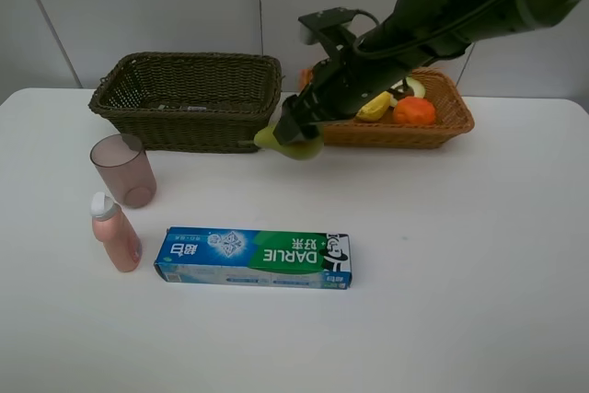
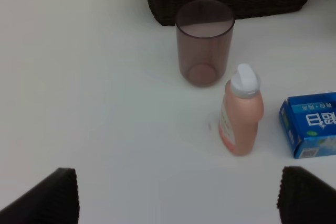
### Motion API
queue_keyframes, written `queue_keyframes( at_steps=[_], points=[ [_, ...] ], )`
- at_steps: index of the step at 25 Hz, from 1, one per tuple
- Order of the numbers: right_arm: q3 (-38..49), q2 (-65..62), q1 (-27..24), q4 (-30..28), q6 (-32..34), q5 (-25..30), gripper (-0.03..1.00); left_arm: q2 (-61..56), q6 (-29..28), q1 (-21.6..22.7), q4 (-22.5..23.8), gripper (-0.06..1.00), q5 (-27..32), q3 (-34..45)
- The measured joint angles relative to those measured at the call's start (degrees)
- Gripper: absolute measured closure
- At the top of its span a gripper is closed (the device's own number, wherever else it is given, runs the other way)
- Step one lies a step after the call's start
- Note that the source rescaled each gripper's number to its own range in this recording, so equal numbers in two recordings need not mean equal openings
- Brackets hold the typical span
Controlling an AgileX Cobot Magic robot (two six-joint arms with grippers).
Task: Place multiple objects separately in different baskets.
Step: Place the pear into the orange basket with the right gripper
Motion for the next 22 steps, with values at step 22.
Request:
queue_keyframes(
  at_steps=[22],
  points=[
    [0.0,0.0,-10.06,0.84,0.0,-12.56,0.46,0.0,0.0,0.0,0.0,-0.05,0.0,0.0]
  ],
)
